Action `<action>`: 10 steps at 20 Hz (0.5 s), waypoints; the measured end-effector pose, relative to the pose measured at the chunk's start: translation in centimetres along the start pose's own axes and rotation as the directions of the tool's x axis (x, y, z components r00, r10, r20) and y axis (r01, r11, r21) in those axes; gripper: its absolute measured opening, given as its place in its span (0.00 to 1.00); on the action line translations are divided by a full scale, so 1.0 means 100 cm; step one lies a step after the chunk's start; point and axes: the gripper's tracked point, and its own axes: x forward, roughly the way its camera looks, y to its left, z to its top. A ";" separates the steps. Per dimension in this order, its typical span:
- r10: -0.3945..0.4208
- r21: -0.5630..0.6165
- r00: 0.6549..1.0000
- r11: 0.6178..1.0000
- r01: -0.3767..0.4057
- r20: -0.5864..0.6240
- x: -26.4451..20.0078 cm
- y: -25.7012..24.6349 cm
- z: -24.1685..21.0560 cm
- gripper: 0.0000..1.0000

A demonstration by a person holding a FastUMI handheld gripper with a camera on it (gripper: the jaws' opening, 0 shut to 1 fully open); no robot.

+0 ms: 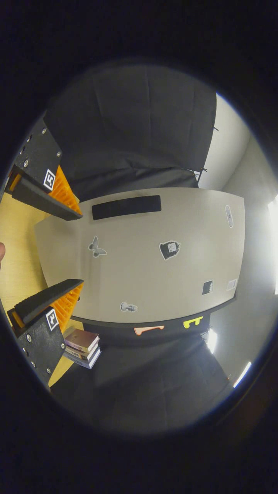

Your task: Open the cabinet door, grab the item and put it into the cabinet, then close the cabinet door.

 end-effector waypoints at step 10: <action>-0.005 0.000 1.000 1.000 0.005 0.027 0.007 -0.003 0.013 0.95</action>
